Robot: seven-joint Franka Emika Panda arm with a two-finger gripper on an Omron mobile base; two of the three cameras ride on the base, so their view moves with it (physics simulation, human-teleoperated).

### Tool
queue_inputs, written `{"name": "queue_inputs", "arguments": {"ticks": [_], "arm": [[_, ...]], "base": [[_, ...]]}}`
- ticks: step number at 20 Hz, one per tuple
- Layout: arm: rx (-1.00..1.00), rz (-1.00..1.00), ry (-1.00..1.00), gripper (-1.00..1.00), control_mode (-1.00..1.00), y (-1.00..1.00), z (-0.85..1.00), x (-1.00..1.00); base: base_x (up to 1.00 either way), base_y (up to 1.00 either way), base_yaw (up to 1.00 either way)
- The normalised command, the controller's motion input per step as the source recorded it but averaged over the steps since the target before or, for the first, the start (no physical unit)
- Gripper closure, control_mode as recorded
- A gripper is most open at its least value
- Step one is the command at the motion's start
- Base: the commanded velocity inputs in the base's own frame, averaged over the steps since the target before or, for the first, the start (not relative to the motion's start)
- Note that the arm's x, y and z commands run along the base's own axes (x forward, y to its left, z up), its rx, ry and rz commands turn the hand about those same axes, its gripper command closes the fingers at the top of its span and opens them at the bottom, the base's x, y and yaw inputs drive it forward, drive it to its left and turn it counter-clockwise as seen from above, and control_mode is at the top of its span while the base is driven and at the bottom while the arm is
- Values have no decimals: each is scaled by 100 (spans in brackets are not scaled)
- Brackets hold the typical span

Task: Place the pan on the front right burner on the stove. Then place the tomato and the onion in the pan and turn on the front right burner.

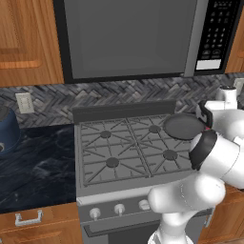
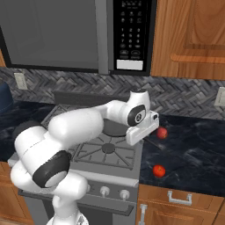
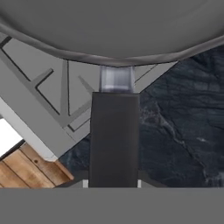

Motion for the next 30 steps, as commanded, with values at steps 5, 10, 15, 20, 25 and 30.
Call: {"name": "queue_inputs", "arguments": {"ticks": [5, 10, 15, 20, 25, 30], "arm": [[0, 17, 0, 100, -100, 14, 0, 0], [0, 19, 0, 100, -100, 9, 0, 0], [0, 13, 0, 100, -100, 6, -3, 0], [0, 2, 6, 100, -100, 7, -1, 7], [0, 0, 8, 100, -100, 8, -6, 12], [0, 0, 8, 100, -100, 5, -5, 10]], "base": [[0, 0, 0], [0, 0, 0], [0, 0, 0], [0, 0, 0], [0, 0, 0], [0, 0, 0]]}}
